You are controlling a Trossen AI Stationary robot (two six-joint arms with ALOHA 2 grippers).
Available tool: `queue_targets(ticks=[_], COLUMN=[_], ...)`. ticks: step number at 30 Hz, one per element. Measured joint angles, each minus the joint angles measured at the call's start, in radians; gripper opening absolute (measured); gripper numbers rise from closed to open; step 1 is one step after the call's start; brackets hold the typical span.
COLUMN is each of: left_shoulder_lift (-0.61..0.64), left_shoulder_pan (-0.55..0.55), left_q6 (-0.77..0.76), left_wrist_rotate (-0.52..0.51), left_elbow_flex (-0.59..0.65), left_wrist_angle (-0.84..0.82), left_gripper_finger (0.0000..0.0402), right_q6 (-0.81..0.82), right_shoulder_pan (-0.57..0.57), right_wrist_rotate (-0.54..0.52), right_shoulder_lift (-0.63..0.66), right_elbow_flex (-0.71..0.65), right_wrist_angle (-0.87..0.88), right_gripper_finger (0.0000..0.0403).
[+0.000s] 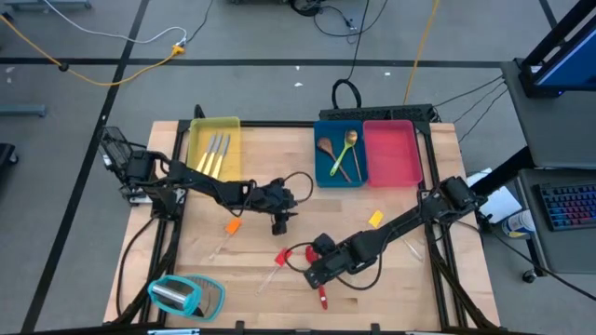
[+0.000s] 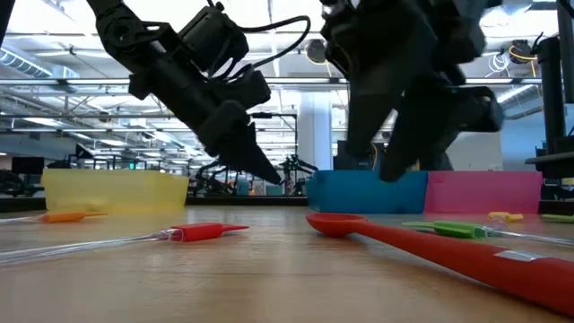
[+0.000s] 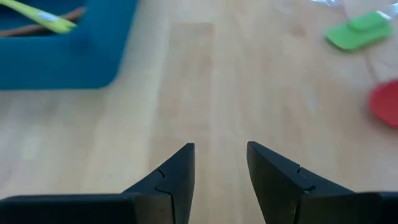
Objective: Pick & Place Kitchen Items
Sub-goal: Put the red serving spoon into the blue bin
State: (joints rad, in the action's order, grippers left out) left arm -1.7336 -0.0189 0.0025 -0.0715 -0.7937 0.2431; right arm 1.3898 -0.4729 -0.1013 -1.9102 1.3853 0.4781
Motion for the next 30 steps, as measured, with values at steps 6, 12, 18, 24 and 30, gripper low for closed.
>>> queue_targets(ticks=[6,12,18,24,30], left_shoulder_lift=[0.000,0.000,0.000,0.000,0.000], left_shoulder_pan=[-0.060,-0.111,-0.135,-0.140,-0.139], left_q6=[0.000,0.000,0.001,-0.005,-0.005], left_wrist_rotate=[0.000,-0.001,-0.007,-0.008,-0.010], left_elbow_flex=[0.000,0.000,0.000,0.000,0.000], left_wrist_angle=[-0.029,-0.053,-0.054,-0.043,-0.028], left_gripper_finger=[0.0152,0.0152,0.0152,0.0152,0.0152], right_q6=[0.028,-0.012,-0.040,-0.086,-0.181], right_shoulder_pan=[-0.003,-0.005,-0.007,0.007,0.014], right_wrist_rotate=[0.001,-0.002,0.002,0.022,-0.030], right_shoulder_lift=[0.002,0.002,-0.047,-0.094,-0.121], right_elbow_flex=[0.000,0.000,-0.002,-0.001,0.002], right_wrist_angle=[-0.052,-0.046,-0.023,-0.055,-0.029], right_gripper_finger=[0.0165,0.0165,0.0165,0.0165,0.0163])
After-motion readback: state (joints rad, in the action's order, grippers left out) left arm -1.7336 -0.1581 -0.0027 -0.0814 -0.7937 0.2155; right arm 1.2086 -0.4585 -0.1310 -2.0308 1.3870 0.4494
